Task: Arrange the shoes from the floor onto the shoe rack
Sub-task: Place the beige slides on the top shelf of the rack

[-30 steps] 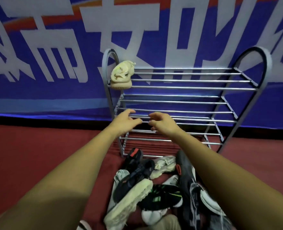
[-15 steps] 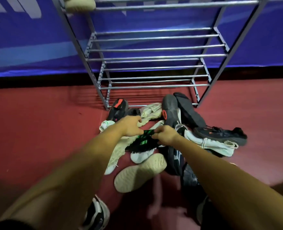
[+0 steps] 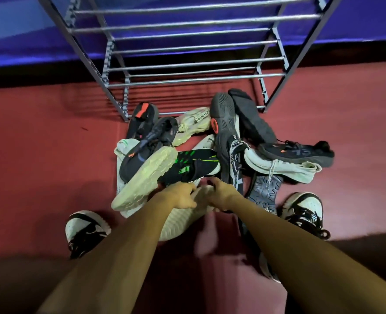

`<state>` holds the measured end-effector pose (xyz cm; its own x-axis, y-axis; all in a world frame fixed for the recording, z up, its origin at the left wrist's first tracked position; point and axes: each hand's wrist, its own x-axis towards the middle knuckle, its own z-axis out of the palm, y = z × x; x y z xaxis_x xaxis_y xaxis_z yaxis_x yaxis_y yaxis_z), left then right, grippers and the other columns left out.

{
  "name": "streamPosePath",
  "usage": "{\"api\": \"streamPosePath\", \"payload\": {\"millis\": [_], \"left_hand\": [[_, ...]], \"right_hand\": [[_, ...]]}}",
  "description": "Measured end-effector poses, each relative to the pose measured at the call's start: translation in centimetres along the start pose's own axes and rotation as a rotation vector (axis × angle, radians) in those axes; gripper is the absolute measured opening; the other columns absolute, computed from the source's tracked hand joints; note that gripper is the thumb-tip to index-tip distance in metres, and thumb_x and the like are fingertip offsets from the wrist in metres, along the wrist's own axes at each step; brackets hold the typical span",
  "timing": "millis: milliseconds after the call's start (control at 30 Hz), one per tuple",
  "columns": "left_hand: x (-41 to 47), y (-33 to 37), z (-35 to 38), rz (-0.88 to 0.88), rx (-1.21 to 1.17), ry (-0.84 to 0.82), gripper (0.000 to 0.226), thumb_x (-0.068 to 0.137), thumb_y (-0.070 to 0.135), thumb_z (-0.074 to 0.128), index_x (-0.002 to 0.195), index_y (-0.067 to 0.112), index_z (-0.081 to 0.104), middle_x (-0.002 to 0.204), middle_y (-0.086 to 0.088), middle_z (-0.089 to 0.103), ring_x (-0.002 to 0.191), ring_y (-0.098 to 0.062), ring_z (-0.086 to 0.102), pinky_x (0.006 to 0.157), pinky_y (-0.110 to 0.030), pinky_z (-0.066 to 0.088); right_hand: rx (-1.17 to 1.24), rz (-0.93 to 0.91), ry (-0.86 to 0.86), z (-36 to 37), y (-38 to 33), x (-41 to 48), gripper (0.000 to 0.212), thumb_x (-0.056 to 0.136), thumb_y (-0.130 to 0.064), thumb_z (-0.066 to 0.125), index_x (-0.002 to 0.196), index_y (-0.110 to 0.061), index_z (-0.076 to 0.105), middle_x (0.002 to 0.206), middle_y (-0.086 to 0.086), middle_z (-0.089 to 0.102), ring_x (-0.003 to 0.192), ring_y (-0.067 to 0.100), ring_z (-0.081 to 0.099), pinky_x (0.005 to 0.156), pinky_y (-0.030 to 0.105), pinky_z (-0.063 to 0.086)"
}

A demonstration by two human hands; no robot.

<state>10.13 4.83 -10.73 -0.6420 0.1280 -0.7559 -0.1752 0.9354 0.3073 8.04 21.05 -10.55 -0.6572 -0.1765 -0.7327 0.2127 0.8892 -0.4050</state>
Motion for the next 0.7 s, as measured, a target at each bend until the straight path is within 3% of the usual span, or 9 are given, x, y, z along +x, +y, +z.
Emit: {"api": "streamPosePath", "payload": {"millis": [67,133,167,233,300,400,533,700], "left_hand": [[0.5,0.2,0.4,-0.021,-0.031,0.019,0.048,0.084,0.032,0.068,0.127,0.019,0.050,0.108,-0.006,0.063,0.094,-0.027,0.059,0.076,-0.034,0.044],[0.9,0.4,0.8,-0.046,-0.047,0.038,0.047,0.084,0.031,0.068,0.124,0.019,0.046,0.109,-0.009,0.063,0.095,-0.029,0.059,0.078,-0.035,0.045],[1.1,0.6,1.1,-0.056,-0.043,0.045,0.051,0.083,0.031,0.068,0.127,0.019,0.045,0.113,-0.010,0.063,0.100,-0.030,0.060,0.082,-0.036,0.047],[1.3,0.8,1.5,-0.063,-0.009,0.069,0.063,0.079,0.034,0.067,0.137,0.025,0.043,0.126,-0.008,0.062,0.114,-0.031,0.060,0.092,-0.039,0.050],[1.4,1.1,1.6,-0.063,0.008,0.077,0.069,0.076,0.036,0.065,0.140,0.031,0.041,0.132,-0.005,0.060,0.120,-0.030,0.059,0.097,-0.041,0.049],[1.5,1.5,1.4,-0.075,-0.003,0.061,0.074,0.072,0.039,0.061,0.142,0.033,0.039,0.135,-0.005,0.058,0.122,-0.031,0.057,0.099,-0.046,0.047],[1.2,1.2,0.9,-0.093,-0.043,0.089,0.079,0.072,0.039,0.067,0.145,0.035,0.037,0.135,-0.006,0.059,0.122,-0.031,0.057,0.101,-0.044,0.047],[-0.7,0.9,-1.2,-0.085,-0.189,0.132,0.065,0.075,0.034,0.073,0.135,0.029,0.049,0.124,-0.006,0.065,0.113,-0.030,0.060,0.093,-0.036,0.051]], "right_hand": [[0.013,0.059,-0.003,0.1,0.0,0.5,0.041,0.095,-0.032,0.042,0.135,-0.023,0.047,0.103,0.015,0.072,0.064,0.023,0.072,0.054,0.026,0.054],[-0.080,0.067,-0.020,0.3,0.1,1.0,0.041,0.097,-0.033,0.041,0.136,-0.019,0.046,0.119,0.017,0.067,0.092,0.030,0.073,0.076,0.037,0.060],[-0.152,0.054,-0.023,0.5,0.2,1.1,0.043,0.098,-0.032,0.044,0.138,-0.016,0.046,0.128,0.017,0.063,0.109,0.034,0.066,0.090,0.043,0.056],[-0.197,0.031,-0.035,1.2,0.2,1.1,0.046,0.099,-0.029,0.048,0.143,-0.013,0.043,0.138,0.016,0.056,0.124,0.037,0.056,0.103,0.047,0.047],[-0.165,0.039,-0.040,1.5,-0.2,1.0,0.042,0.101,-0.028,0.044,0.140,-0.014,0.044,0.137,0.016,0.054,0.123,0.038,0.057,0.100,0.048,0.048],[0.088,0.152,-0.030,1.2,-1.0,0.7,0.032,0.098,-0.035,0.040,0.126,-0.020,0.047,0.120,0.015,0.065,0.098,0.035,0.071,0.077,0.042,0.060],[0.220,0.160,0.028,0.6,-1.2,0.5,0.039,0.097,-0.036,0.040,0.133,-0.030,0.054,0.129,0.014,0.062,0.114,0.033,0.064,0.097,0.043,0.054],[0.299,0.123,0.007,-0.7,-2.2,0.5,0.040,0.075,-0.027,0.059,0.115,-0.032,0.057,0.115,0.016,0.068,0.097,0.034,0.070,0.085,0.043,0.059]]}}
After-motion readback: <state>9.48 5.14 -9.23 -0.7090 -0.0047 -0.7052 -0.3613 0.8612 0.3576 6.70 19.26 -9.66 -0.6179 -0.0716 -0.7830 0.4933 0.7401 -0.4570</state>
